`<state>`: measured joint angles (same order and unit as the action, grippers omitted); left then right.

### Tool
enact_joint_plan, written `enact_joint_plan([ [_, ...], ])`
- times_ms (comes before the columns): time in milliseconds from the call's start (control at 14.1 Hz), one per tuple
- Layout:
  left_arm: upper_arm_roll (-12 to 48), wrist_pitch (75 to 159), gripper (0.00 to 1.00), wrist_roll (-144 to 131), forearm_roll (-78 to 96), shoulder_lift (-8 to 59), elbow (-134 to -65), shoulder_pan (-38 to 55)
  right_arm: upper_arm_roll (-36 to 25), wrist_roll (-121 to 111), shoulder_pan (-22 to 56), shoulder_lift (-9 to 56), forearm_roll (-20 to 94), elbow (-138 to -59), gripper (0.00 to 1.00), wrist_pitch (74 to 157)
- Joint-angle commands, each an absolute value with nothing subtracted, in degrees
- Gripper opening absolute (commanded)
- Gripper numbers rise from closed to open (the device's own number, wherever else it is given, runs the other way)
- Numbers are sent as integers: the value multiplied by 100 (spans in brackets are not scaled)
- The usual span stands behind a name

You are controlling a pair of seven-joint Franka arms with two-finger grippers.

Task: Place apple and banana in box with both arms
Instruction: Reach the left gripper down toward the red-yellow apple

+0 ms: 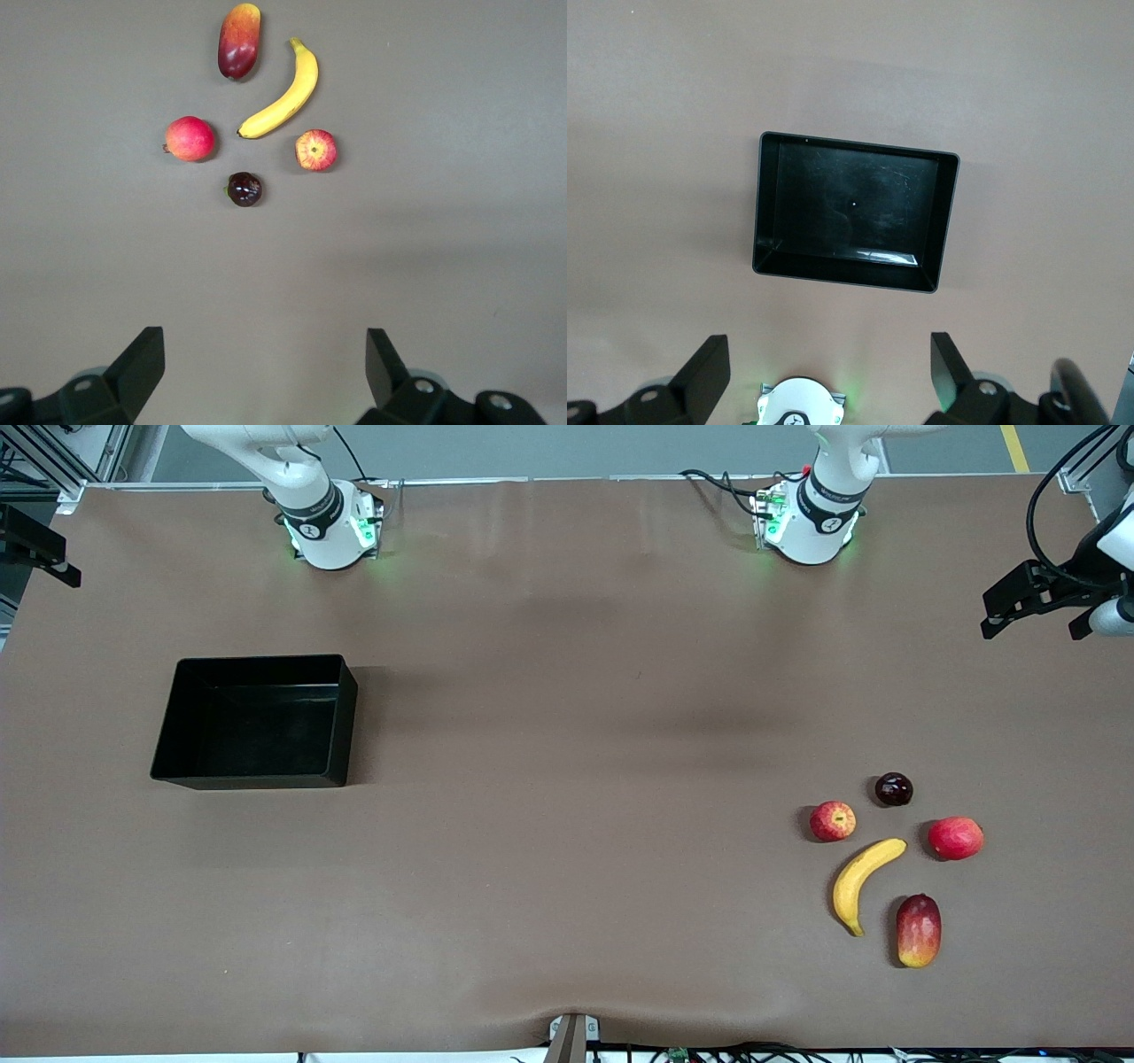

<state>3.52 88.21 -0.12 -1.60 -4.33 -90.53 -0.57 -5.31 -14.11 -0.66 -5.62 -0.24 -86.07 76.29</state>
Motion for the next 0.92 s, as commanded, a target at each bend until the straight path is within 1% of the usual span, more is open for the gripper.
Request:
enact_joint_plan([
  [0,369,8798,100,70,-105,-396,-9026,-88,-492,-1345,-70,-615,-106,-8604,100,7646],
  [284,360,8841,100,62,-149,-98,-8886,-114,-492,-1336,-88,-606,-105,-8604,100,7611],
  [426,334,8920,100,79,-141,367,-8676,-114,-501,-1336,-97,-598,-105,-8613,100,7620],
  [496,334,9112,100,70,-175,587,-8579,-106,-501,-1336,-97,-598,-105,-8613,100,7620],
  [851,325,10290,100,123,-229,1650,-8578,-114,-501,-1336,-88,-598,-97,-8604,100,7620],
])
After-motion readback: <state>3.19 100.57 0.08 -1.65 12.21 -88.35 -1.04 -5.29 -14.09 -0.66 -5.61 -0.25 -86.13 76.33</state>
